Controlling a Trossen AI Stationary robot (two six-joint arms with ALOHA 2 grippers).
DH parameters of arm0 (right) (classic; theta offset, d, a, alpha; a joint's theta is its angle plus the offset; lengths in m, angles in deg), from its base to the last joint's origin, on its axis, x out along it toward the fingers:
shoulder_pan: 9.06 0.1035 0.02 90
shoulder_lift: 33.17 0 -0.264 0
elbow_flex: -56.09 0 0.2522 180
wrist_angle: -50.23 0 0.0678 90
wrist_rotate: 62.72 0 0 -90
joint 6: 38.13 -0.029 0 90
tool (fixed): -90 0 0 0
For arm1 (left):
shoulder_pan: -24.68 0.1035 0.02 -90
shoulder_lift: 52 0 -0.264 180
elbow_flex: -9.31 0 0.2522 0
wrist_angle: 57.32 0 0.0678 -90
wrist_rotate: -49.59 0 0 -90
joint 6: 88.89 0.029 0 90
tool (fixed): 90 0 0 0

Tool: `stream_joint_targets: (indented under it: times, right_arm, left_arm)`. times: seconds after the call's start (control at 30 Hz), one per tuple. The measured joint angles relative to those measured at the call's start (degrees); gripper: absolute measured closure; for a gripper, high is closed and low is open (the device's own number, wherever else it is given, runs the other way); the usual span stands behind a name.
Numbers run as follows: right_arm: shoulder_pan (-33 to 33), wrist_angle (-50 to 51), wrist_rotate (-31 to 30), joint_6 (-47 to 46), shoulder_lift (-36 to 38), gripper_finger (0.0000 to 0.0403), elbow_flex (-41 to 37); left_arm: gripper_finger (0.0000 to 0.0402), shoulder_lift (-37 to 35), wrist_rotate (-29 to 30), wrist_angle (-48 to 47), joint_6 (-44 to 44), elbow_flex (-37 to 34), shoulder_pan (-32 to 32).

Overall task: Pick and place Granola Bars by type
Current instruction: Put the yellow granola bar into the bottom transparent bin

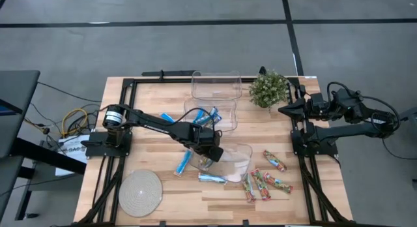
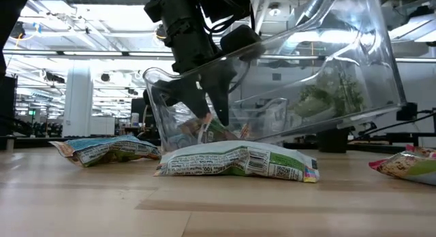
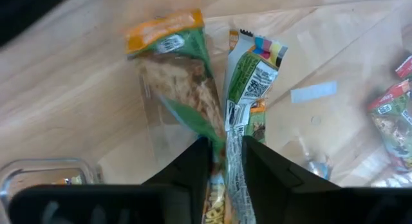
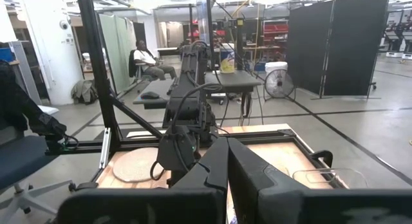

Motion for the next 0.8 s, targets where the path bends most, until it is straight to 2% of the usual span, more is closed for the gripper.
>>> stream_joint_targets:
  times: [0.23,0.57,0.8]
  right_arm:
    - [-0.01,0.0,-0.02,0.0,0.0,0.0403,0.0]
    - [-0.01,0.0,0.0,0.01,0.0,0.0403,0.0]
    - [-0.01,0.0,-0.01,0.02,0.0,0.0403,0.0]
  left_arm:
    - [0.0286,0.0,0.0,1.78,-0.96,0.0,0.81]
    - [0.0285,0.0,0.15,2.01,-3.06,0.08,1.95]
    - [0.0285,0.04,1.34,-1.82,-2.72,3.19,2.07]
